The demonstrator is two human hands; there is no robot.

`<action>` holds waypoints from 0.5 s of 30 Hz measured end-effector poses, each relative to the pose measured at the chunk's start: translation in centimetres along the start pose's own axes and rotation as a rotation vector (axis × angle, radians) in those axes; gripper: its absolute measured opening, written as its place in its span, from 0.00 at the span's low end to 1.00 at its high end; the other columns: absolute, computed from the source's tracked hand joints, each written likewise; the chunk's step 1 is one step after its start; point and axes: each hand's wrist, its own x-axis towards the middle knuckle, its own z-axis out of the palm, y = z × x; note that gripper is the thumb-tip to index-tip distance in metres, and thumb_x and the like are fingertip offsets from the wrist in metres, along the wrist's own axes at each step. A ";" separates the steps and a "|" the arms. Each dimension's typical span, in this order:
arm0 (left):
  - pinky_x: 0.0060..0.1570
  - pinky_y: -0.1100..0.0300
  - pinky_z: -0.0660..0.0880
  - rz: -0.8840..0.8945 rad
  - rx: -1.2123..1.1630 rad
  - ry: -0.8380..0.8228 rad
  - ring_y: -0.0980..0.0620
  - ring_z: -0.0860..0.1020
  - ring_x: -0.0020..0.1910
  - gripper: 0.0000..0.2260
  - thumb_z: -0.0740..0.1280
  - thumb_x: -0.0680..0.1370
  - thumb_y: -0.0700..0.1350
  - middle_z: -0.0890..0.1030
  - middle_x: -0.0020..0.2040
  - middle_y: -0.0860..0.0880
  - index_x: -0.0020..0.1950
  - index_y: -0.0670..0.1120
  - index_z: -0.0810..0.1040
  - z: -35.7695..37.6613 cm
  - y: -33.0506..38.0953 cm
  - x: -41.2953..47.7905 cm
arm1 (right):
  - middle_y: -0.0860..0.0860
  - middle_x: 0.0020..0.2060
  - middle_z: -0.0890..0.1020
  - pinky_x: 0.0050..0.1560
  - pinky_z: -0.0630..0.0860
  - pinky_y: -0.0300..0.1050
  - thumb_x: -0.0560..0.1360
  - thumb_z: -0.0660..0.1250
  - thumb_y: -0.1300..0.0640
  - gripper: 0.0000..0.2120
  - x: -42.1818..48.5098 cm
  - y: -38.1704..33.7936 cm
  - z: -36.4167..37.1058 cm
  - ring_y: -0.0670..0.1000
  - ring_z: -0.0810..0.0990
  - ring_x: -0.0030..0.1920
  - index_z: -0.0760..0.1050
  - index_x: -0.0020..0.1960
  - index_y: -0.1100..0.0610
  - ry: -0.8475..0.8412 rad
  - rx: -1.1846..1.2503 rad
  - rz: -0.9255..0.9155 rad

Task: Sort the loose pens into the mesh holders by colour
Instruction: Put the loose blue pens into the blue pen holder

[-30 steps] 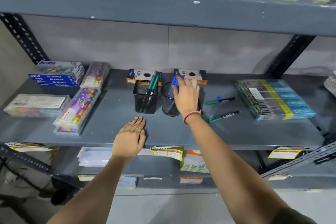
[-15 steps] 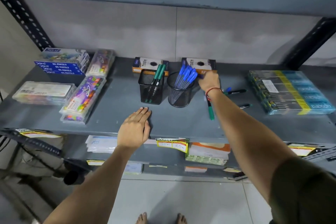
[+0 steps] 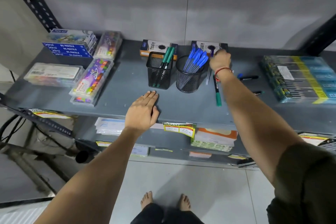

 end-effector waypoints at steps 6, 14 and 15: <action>0.66 0.46 0.66 -0.003 0.035 -0.023 0.42 0.71 0.66 0.26 0.48 0.74 0.48 0.75 0.65 0.39 0.65 0.38 0.72 -0.3 0.2 0.0 | 0.64 0.37 0.82 0.31 0.66 0.42 0.70 0.68 0.59 0.12 -2.0 -0.8 -5.6 0.60 0.80 0.40 0.79 0.43 0.69 0.203 0.226 -0.025; 0.69 0.49 0.61 0.000 0.055 -0.033 0.44 0.67 0.69 0.26 0.46 0.75 0.48 0.71 0.69 0.41 0.68 0.39 0.68 -0.2 0.1 -0.1 | 0.62 0.45 0.82 0.47 0.81 0.47 0.70 0.65 0.68 0.25 -6.0 -6.1 -7.2 0.60 0.84 0.42 0.68 0.66 0.64 0.224 0.609 -0.267; 0.69 0.49 0.61 0.001 0.056 -0.031 0.44 0.67 0.69 0.27 0.45 0.75 0.49 0.71 0.69 0.41 0.68 0.40 0.68 -0.2 0.1 -0.1 | 0.64 0.47 0.82 0.46 0.79 0.44 0.71 0.64 0.68 0.24 -6.6 -6.6 -6.6 0.60 0.84 0.42 0.69 0.66 0.64 0.236 0.533 -0.322</action>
